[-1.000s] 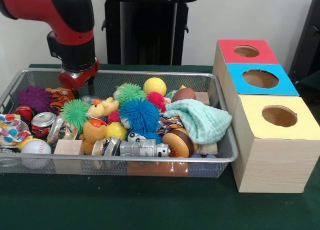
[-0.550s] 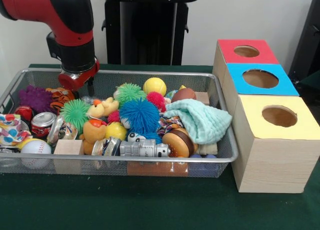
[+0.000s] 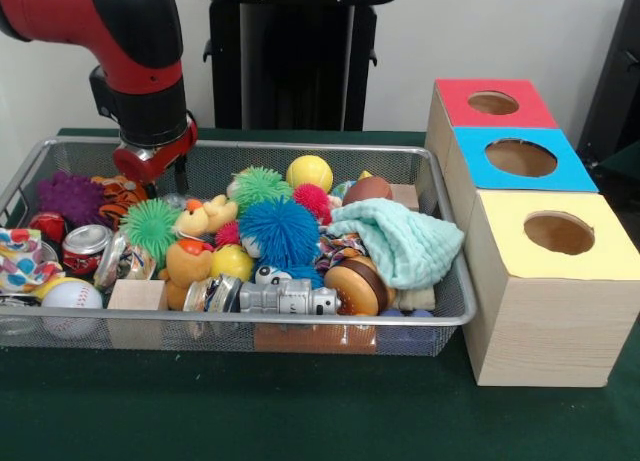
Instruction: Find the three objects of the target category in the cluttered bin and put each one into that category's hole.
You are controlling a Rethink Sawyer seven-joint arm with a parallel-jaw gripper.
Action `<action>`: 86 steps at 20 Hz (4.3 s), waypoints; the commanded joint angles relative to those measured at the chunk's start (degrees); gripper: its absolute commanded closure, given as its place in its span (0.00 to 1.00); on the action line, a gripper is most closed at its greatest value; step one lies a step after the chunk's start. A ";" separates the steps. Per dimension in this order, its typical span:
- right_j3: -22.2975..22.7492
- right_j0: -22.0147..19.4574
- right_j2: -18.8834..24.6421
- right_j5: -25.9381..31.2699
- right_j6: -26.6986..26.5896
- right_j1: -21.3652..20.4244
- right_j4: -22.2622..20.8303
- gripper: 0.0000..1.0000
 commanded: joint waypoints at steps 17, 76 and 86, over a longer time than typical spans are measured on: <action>2.12 1.92 -1.41 5.15 14.66 1.05 7.32 1.00; -0.46 1.10 0.87 -0.89 8.40 1.61 11.76 1.00; -3.78 0.06 1.26 -2.87 6.87 4.23 9.78 0.00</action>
